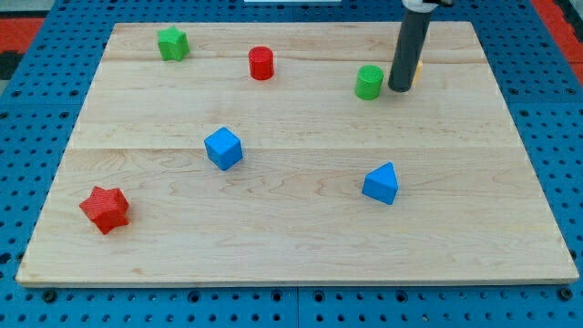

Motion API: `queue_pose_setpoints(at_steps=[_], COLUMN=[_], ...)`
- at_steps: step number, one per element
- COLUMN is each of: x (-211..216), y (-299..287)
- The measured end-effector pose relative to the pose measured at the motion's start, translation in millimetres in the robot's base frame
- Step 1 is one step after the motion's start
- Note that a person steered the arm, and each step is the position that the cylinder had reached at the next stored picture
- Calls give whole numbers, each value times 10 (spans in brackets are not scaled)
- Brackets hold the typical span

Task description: Move green circle to the bottom right of the red circle

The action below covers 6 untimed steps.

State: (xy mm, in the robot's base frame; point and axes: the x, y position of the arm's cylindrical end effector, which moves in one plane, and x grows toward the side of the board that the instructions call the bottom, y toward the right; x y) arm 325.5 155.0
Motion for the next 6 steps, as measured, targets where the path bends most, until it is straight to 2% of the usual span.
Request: queue_pose_setpoints(at_steps=[2,3,4,5,6], x=[-203,-55,116,135,-123], y=[35,-27,-531,-1338,-1212])
